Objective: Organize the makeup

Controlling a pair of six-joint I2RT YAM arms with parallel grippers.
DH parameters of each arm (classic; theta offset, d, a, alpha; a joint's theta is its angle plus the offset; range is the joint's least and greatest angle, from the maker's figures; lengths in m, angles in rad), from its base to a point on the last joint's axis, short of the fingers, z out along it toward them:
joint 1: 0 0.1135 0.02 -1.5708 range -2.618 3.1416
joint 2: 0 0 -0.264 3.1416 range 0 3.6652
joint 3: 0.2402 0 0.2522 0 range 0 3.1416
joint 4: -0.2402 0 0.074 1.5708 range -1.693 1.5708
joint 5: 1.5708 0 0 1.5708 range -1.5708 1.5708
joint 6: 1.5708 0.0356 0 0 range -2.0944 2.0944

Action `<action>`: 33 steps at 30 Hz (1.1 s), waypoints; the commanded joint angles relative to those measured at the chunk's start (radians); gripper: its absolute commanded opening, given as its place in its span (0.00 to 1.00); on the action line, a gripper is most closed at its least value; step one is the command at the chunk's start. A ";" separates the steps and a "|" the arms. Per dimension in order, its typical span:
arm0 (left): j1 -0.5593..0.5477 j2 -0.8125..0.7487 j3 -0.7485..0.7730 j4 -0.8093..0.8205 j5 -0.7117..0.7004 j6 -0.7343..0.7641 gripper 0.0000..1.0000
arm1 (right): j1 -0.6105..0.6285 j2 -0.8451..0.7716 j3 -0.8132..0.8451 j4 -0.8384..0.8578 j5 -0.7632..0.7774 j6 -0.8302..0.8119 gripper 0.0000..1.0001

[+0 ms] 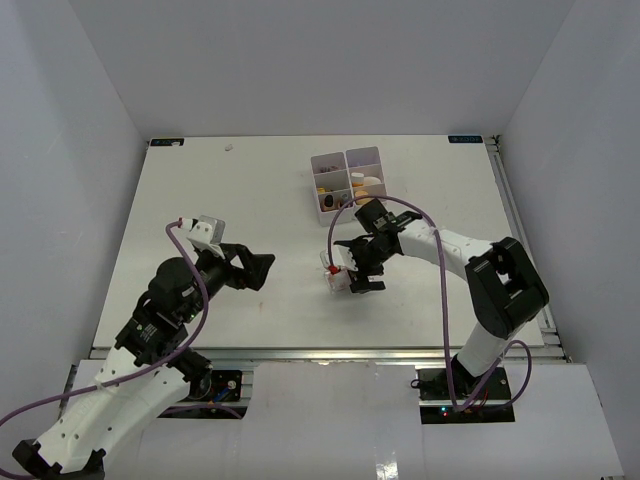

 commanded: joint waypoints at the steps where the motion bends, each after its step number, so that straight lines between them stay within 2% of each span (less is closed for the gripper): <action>1: 0.002 0.004 -0.012 -0.012 -0.004 -0.005 0.98 | 0.007 0.049 0.065 0.001 0.035 0.024 0.90; 12: 0.002 0.017 -0.013 -0.013 0.016 -0.008 0.98 | 0.010 0.128 0.083 0.020 0.066 0.058 0.90; 17: 0.002 0.018 -0.015 -0.010 0.024 -0.008 0.98 | 0.008 0.147 0.090 0.021 0.067 0.066 0.99; 18: 0.002 0.019 -0.015 -0.010 0.027 -0.008 0.98 | 0.008 0.150 0.090 0.021 0.066 0.068 0.94; 24: 0.002 0.034 -0.018 -0.005 0.050 -0.005 0.98 | 0.008 0.150 0.085 0.043 0.063 0.109 0.85; 27: 0.002 0.038 -0.018 -0.004 0.054 -0.005 0.98 | 0.009 0.149 0.087 0.044 0.061 0.119 0.85; 31: 0.002 0.039 -0.020 -0.003 0.055 -0.005 0.98 | 0.009 0.127 0.075 0.048 0.060 0.121 0.97; 33: 0.002 0.039 -0.020 -0.002 0.056 -0.005 0.98 | 0.009 0.113 0.058 0.060 0.060 0.119 0.90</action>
